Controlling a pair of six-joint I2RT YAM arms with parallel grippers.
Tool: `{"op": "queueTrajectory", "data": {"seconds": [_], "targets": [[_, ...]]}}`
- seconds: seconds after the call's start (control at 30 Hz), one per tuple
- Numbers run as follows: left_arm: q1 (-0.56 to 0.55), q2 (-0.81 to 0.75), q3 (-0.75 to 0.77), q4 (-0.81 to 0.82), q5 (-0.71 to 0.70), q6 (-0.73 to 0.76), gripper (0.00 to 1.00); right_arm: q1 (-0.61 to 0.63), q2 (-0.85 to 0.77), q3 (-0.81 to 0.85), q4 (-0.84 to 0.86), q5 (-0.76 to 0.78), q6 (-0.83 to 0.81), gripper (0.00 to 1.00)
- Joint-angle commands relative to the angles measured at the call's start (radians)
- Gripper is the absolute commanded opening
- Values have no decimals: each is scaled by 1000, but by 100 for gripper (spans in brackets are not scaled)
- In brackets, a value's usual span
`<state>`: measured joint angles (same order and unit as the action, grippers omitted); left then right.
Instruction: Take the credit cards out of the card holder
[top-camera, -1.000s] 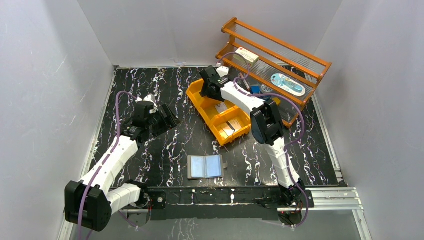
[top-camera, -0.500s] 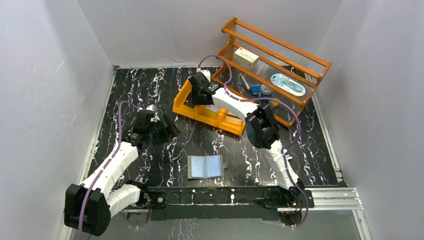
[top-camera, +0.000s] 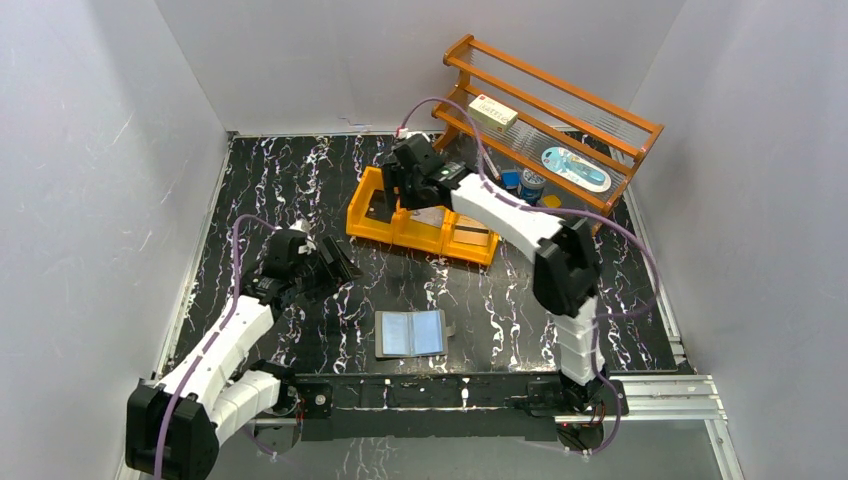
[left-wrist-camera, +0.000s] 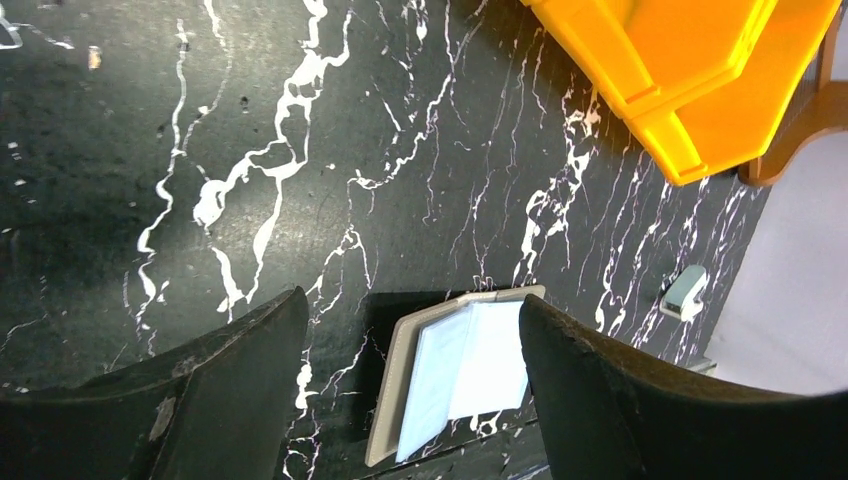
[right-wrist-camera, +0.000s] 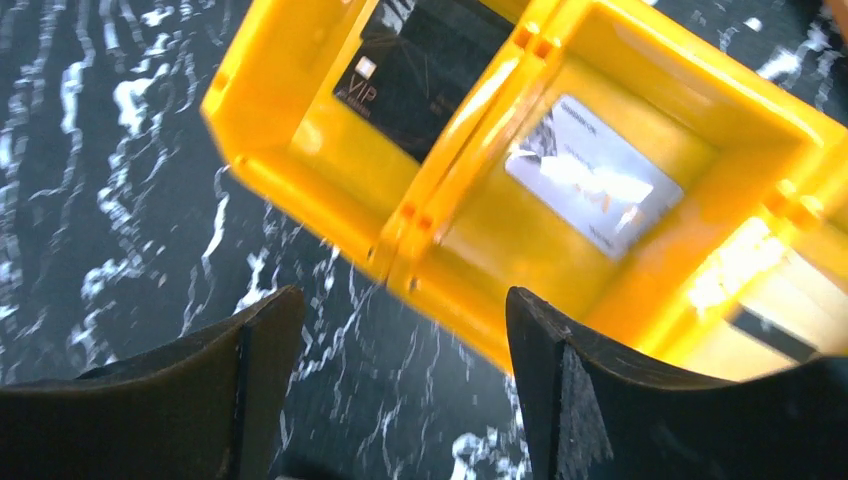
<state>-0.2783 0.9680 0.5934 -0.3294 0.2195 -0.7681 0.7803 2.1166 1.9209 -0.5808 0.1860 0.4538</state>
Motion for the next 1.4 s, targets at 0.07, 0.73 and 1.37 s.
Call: {"op": "queueTrajectory", "data": {"seconds": [0.07, 0.73, 1.37], "targets": [[5, -88, 15, -106, -161, -70, 76, 38, -360, -376, 111, -77, 138, 82], [5, -344, 27, -316, -373, -177, 79, 432, -317, -647, 128, 39, 411, 86], [5, -352, -11, -283, -271, -155, 79, 427, -367, -827, 325, -44, 441, 48]]}}
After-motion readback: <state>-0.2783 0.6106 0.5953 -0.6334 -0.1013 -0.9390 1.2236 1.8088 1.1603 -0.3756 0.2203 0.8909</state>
